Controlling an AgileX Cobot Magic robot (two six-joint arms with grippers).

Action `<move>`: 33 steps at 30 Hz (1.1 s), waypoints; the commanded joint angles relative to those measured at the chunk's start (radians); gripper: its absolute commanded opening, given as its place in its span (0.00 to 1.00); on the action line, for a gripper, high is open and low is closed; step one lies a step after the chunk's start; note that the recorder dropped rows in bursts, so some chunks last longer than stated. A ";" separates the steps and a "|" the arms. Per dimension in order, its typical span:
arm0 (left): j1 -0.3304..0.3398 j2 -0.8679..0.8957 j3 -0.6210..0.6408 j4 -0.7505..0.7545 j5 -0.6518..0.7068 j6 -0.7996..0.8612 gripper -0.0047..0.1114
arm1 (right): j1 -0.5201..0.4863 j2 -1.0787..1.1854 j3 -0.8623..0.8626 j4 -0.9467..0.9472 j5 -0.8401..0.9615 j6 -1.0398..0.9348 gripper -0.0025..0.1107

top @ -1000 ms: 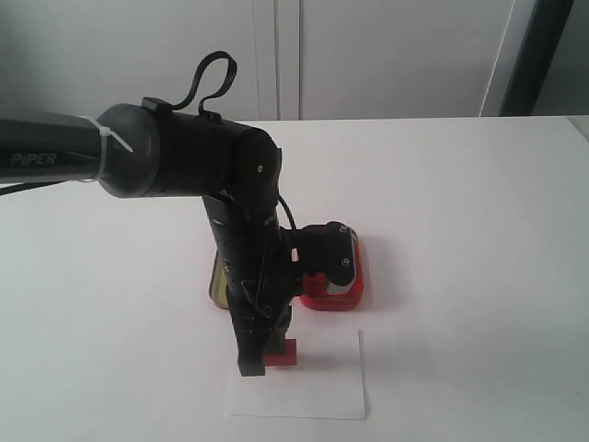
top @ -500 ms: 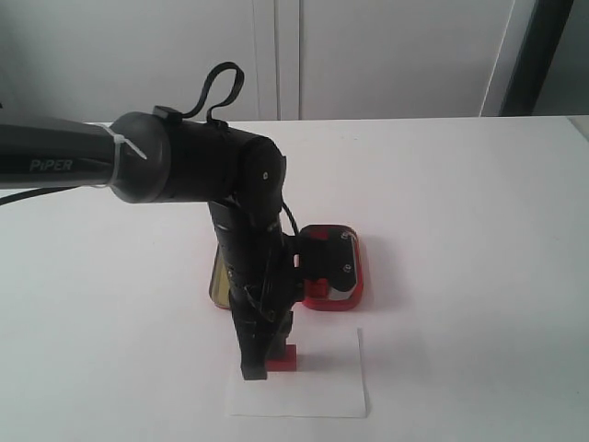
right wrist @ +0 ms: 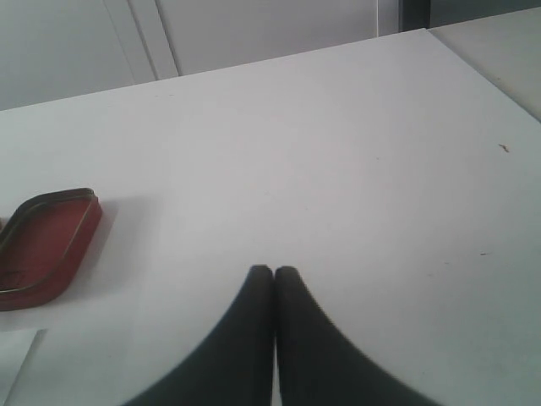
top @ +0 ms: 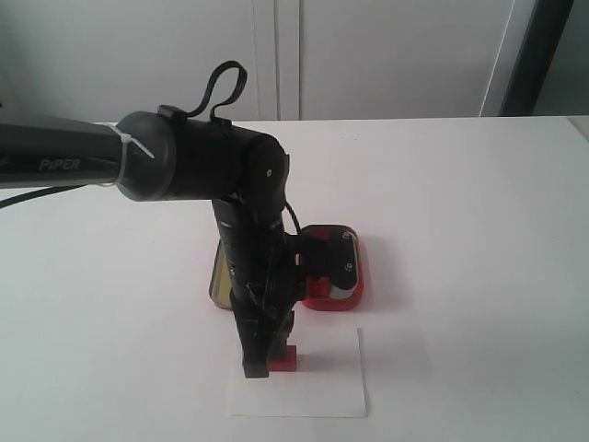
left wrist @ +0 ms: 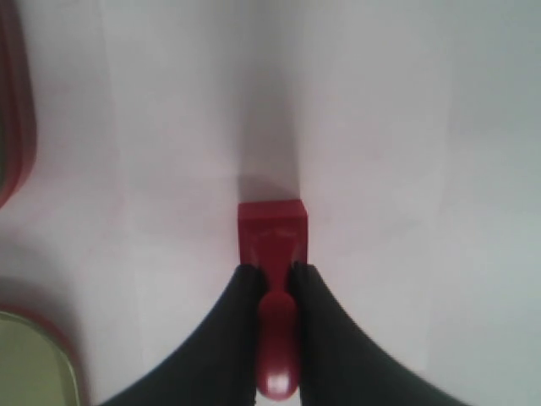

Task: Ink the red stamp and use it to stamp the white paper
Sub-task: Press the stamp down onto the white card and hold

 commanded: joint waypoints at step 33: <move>-0.005 0.088 0.030 0.016 0.018 -0.054 0.04 | 0.004 -0.005 0.001 -0.007 -0.011 0.015 0.02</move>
